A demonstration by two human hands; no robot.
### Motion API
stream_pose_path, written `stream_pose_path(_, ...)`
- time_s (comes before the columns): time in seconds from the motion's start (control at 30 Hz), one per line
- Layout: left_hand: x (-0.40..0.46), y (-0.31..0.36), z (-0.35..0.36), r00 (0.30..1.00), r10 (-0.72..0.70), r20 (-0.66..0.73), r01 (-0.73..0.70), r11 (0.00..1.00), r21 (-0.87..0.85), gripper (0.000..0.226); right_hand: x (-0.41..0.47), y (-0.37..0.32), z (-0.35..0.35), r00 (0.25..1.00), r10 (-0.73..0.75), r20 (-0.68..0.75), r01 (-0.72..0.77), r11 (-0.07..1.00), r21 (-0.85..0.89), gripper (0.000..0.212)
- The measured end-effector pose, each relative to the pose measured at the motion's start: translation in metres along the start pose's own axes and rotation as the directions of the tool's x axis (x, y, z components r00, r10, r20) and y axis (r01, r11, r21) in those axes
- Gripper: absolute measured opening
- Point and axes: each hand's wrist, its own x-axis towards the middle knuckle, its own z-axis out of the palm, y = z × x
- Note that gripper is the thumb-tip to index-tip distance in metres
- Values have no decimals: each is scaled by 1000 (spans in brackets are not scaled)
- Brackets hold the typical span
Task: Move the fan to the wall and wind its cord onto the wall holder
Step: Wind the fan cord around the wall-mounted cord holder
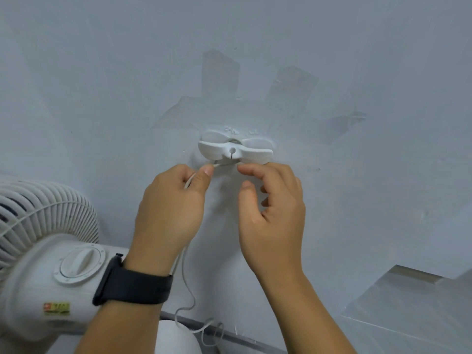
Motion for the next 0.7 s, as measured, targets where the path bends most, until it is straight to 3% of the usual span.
stream_pose_path(0.03, 1, 3, 1, 991, -86, 104, 106, 972, -208, 47, 1, 0, 0, 1000, 3, -6, -3, 1000, 4, 26)
stream_pose_path(0.1, 4, 8, -3, 922, -160, 353, 353, 723, -594, 38, 2, -1, -1, 1000, -3, -15, 3, 1000, 10, 26)
stream_pose_path(0.17, 8, 10, -11, 889, -120, 443, 436, 520, -734, 30, 2, -2, -2, 1000, -15, -14, 15, 1000, 12, 26)
stream_pose_path(0.23, 10, 10, -12, 893, -106, 438, 437, 436, -786, 25, 2, -2, -2, 1000, -20, -13, 20, 1000, 14, 26)
stream_pose_path(0.53, 17, 11, 6, 977, -107, 187, 212, 320, -923, 18, -1, -6, -2, 1000, 7, 17, -7, 1000, 21, 29)
stream_pose_path(0.63, 15, 15, 9, 995, -69, 74, 95, 387, -917, 17, -2, -4, -3, 1000, 13, 15, -13, 1000, 21, 29)
stream_pose_path(0.7, 11, 18, 10, 999, -16, -29, -17, 517, -856, 15, -2, -3, -3, 1000, 15, 11, -15, 1000, 25, 29)
